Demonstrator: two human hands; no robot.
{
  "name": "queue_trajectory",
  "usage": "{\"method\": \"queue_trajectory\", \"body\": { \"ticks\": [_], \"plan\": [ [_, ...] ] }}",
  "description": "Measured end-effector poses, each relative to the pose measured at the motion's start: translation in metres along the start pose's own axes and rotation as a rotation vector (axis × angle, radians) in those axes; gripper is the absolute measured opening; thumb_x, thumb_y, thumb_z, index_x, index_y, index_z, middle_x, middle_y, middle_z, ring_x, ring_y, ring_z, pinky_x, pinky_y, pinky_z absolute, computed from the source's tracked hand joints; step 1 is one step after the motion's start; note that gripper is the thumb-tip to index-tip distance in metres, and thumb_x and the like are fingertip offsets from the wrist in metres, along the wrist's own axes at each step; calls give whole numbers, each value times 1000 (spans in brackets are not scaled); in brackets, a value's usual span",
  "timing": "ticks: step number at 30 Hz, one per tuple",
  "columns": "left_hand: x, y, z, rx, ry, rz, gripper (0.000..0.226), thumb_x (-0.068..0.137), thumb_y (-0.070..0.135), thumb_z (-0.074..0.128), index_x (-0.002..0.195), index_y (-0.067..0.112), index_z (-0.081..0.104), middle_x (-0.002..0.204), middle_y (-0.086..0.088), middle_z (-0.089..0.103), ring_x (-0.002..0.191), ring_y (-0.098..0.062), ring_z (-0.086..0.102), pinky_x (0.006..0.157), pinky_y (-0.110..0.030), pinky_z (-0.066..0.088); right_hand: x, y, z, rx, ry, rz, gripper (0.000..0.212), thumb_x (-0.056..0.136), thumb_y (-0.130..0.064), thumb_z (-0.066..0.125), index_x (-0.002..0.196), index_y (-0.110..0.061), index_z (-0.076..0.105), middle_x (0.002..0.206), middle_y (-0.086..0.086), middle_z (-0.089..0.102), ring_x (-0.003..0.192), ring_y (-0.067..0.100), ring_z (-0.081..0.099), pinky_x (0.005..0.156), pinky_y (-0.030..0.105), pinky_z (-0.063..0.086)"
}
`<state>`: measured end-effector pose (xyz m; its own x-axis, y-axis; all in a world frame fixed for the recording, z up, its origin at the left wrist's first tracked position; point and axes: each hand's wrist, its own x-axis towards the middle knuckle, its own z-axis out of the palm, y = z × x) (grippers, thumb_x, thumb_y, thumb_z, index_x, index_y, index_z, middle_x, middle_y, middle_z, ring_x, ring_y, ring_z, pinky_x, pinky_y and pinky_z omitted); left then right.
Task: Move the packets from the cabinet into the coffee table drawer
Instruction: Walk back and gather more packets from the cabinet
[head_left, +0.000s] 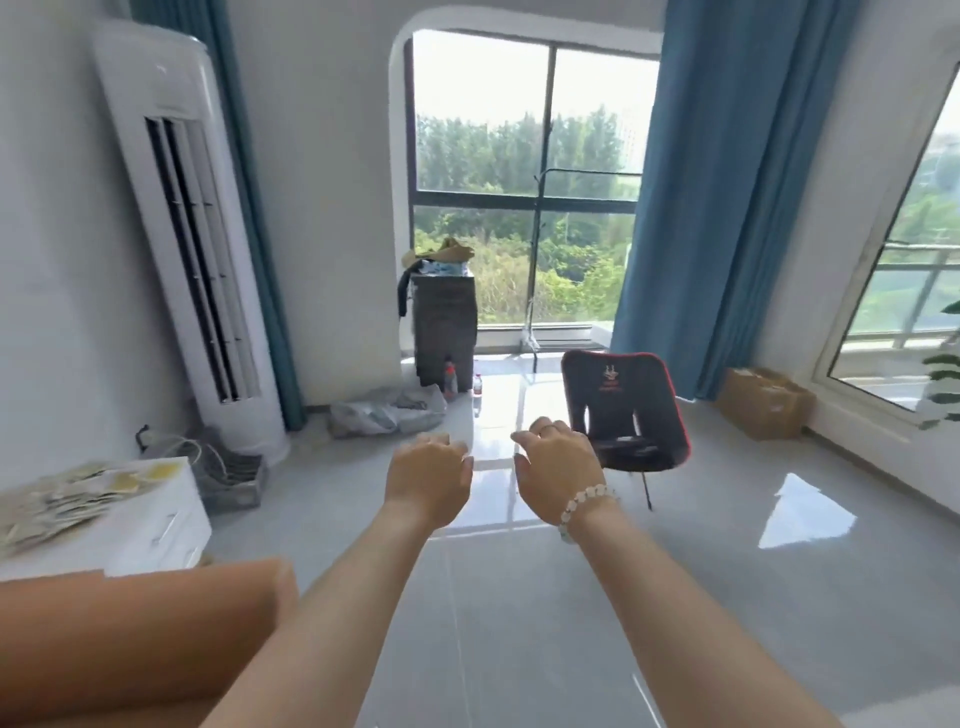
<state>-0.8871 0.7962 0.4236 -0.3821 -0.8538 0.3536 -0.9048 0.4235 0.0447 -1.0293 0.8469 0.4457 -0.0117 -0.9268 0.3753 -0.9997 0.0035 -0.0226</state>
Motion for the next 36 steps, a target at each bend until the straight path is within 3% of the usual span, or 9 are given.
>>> {"method": "queue_trajectory", "body": {
  "ticks": [7, 10, 12, 18, 24, 29, 32, 34, 36],
  "plan": [
    [16, -133, 23, 55, 92, -275, 37, 99, 33, 32, 108, 15, 62, 108, -4, 59, 103, -24, 54, 83, -34, 40, 97, -89, 65, 80, 41, -201, 39, 96, -26, 43, 133, -15, 50, 137, 7, 48, 129, 24, 42, 107, 35, 29],
    [39, -173, 48, 84, 121, -371, 44, 85, 34, 32, 82, 12, 69, 77, -4, 62, 71, -28, 62, 57, -35, 47, 141, -113, 103, 152, 143, -289, 28, 72, -21, 73, 98, -13, 71, 99, 7, 68, 96, 25, 66, 86, 37, 51],
    [64, -196, 65, 94, 136, -452, 45, 80, 35, 33, 81, 12, 72, 72, -3, 63, 63, -26, 62, 50, -33, 47, 179, -123, 126, 167, 164, -342, 32, 54, -19, 83, 84, -17, 73, 82, 1, 68, 77, 20, 68, 71, 32, 56],
    [158, -245, 80, 27, 174, -570, 46, 92, 33, 33, 120, 9, 62, 110, -8, 63, 102, -30, 57, 81, -38, 44, 305, -140, 170, 236, 157, -520, 37, 52, -17, 85, 87, -16, 73, 82, 1, 68, 74, 20, 68, 67, 33, 57],
    [209, -322, 112, 106, 152, -758, 39, 80, 33, 36, 74, 15, 70, 69, 0, 64, 60, -23, 63, 45, -31, 48, 409, -178, 223, 351, 113, -611, 35, 49, -10, 86, 80, -14, 71, 76, 2, 64, 67, 21, 65, 58, 32, 55],
    [228, -393, 138, 128, 61, -893, 46, 85, 33, 32, 84, 12, 72, 79, -4, 66, 69, -26, 63, 52, -33, 48, 456, -236, 277, 338, 43, -787, 35, 43, -14, 86, 74, -18, 70, 73, -1, 63, 64, 18, 64, 59, 29, 56],
    [243, -442, 154, 164, 53, -930, 50, 86, 35, 27, 84, 13, 72, 80, -4, 66, 70, -25, 62, 53, -33, 47, 496, -276, 297, 345, -23, -823, 28, 61, -20, 79, 88, -17, 71, 87, 0, 63, 78, 20, 65, 70, 31, 54],
    [255, -478, 164, 195, 83, -969, 45, 84, 32, 30, 73, 15, 70, 70, -2, 64, 59, -21, 59, 46, -29, 44, 526, -305, 311, 327, -116, -855, 31, 89, -25, 55, 118, -16, 59, 117, 2, 55, 111, 22, 54, 93, 33, 44],
    [275, -516, 172, 170, 110, -987, 48, 85, 32, 27, 76, 13, 70, 73, -4, 65, 62, -24, 60, 51, -28, 45, 558, -330, 325, 334, -136, -929, 37, 98, -26, 37, 133, -19, 45, 134, 1, 43, 125, 21, 40, 103, 31, 33]
  ]
}}
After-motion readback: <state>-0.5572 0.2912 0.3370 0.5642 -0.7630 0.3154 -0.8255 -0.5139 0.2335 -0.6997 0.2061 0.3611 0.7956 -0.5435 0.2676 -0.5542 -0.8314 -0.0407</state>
